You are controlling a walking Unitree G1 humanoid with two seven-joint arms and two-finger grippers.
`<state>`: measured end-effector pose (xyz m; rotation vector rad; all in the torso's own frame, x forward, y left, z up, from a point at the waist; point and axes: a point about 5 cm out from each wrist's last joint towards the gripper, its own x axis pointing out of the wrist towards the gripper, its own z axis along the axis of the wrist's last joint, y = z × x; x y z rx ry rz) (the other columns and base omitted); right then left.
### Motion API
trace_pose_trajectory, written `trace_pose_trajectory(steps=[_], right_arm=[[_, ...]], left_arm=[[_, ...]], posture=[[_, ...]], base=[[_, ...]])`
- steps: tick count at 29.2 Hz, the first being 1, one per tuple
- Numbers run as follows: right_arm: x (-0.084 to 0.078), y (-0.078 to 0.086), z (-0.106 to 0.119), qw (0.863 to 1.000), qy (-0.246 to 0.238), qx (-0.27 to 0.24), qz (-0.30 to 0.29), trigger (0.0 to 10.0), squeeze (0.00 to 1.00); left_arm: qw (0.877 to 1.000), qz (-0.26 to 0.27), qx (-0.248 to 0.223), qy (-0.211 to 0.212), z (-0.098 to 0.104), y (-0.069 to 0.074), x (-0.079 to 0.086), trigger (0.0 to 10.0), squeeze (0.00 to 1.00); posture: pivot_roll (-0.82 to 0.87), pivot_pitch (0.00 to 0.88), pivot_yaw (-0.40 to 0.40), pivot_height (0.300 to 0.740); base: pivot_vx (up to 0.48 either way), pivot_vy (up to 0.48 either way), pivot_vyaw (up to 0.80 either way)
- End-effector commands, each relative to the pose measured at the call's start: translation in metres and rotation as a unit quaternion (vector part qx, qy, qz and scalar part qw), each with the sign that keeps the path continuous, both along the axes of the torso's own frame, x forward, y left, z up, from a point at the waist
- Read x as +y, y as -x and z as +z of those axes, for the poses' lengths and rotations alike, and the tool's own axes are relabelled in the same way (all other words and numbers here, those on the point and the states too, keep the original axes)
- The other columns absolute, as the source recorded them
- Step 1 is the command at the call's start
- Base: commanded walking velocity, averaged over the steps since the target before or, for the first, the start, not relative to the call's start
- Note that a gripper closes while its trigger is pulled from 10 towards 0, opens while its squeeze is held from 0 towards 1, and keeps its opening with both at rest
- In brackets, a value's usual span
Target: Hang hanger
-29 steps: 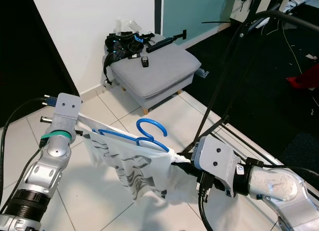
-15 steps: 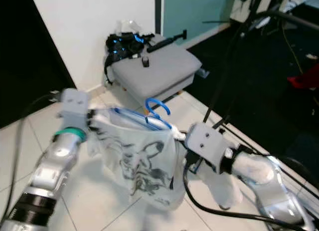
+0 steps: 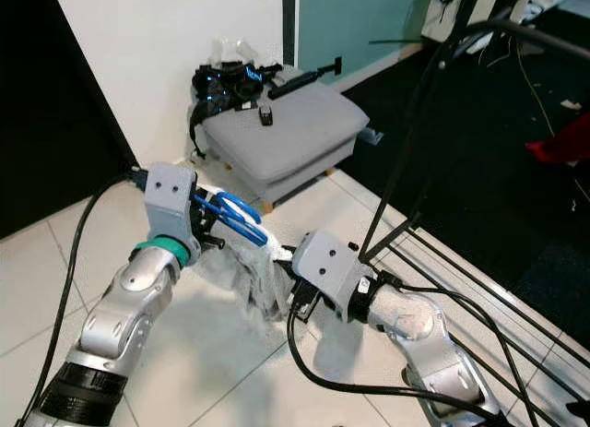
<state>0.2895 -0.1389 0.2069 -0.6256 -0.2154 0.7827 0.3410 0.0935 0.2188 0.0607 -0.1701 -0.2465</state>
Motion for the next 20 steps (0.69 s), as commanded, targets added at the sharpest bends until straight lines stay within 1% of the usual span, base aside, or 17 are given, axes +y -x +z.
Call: trace_pose_trajectory(steps=[1,3,6,9,11,12,13,14,15,17,18,20], right_arm=[[-0.005,-0.003,-0.004,1.000,0.011,-0.008,-0.018,0.0,0.00],[-0.012,-0.008,-0.004,0.999,0.021,-0.021,-0.044,0.0,0.00],[-0.019,-0.013,0.003,0.996,0.002,-0.046,-0.071,0.0,0.00],[-0.023,-0.016,0.012,0.994,-0.011,-0.072,-0.084,0.0,0.00],[-0.026,-0.016,0.020,0.991,-0.034,-0.091,-0.092,0.0,0.00],[-0.026,-0.016,0.020,0.991,-0.034,-0.091,-0.092,0.0,0.00],[-0.026,-0.015,0.023,0.990,-0.047,-0.098,-0.088,0.0,0.00],[-0.026,-0.015,0.023,0.990,-0.047,-0.098,-0.088,0.0,0.00],[-0.025,-0.014,0.027,0.989,-0.056,-0.106,-0.082,0.0,0.00],[-0.023,-0.012,0.029,0.989,-0.063,-0.111,-0.074,0.0,0.00],[-0.020,-0.010,0.032,0.989,-0.070,-0.115,-0.064,0.0,0.00],[-0.020,-0.010,0.032,0.989,-0.070,-0.115,-0.064,0.0,0.00]], left_arm=[[1.000,0.000,0.004,0.001,-0.003,0.003,0.003,10.0,0.00],[1.000,-0.002,0.008,-0.002,-0.005,0.005,0.003,10.0,0.00],[1.000,-0.006,0.012,-0.003,-0.007,0.007,0.002,10.0,0.00],[1.000,-0.010,0.013,-0.005,-0.008,0.009,0.001,10.0,0.00],[1.000,-0.015,0.011,-0.008,-0.007,0.011,0.001,10.0,0.00],[1.000,-0.015,0.011,-0.008,-0.007,0.011,0.001,10.0,0.00],[1.000,-0.021,0.009,-0.009,-0.006,0.013,0.002,10.0,0.31],[1.000,-0.021,0.009,-0.009,-0.006,0.013,0.002,10.0,0.31],[1.000,-0.026,0.009,-0.003,-0.004,0.014,0.004,10.0,1.00],[1.000,-0.024,0.011,0.002,-0.004,0.015,0.006,10.0,1.00],[1.000,-0.017,0.021,0.007,-0.006,0.015,0.008,10.0,1.00],[1.000,-0.017,0.021,0.007,-0.006,0.015,0.008,10.0,1.00]], posture=[[-0.18,0.192,0.161,0.740],[-0.18,0.193,0.161,0.740],[-0.19,0.196,0.160,0.740],[-0.19,0.199,0.160,0.740],[-0.19,0.199,0.160,0.740],[-0.19,0.199,0.160,0.740],[-0.19,0.199,0.160,0.740],[-0.19,0.199,0.160,0.740],[-0.18,0.202,0.163,0.740],[-0.18,0.202,0.164,0.740],[-0.18,0.202,0.165,0.740],[-0.18,0.202,0.165,0.740]], base=[[0.000,0.000,0.00],[0.000,0.000,0.00],[0.000,0.000,0.00],[0.000,0.000,0.00],[0.000,0.000,0.00],[0.000,0.000,0.00],[0.000,0.000,0.00],[0.000,0.000,0.00],[0.000,0.000,0.00],[0.000,0.000,0.00],[0.000,0.000,0.00],[0.000,0.000,0.00]])
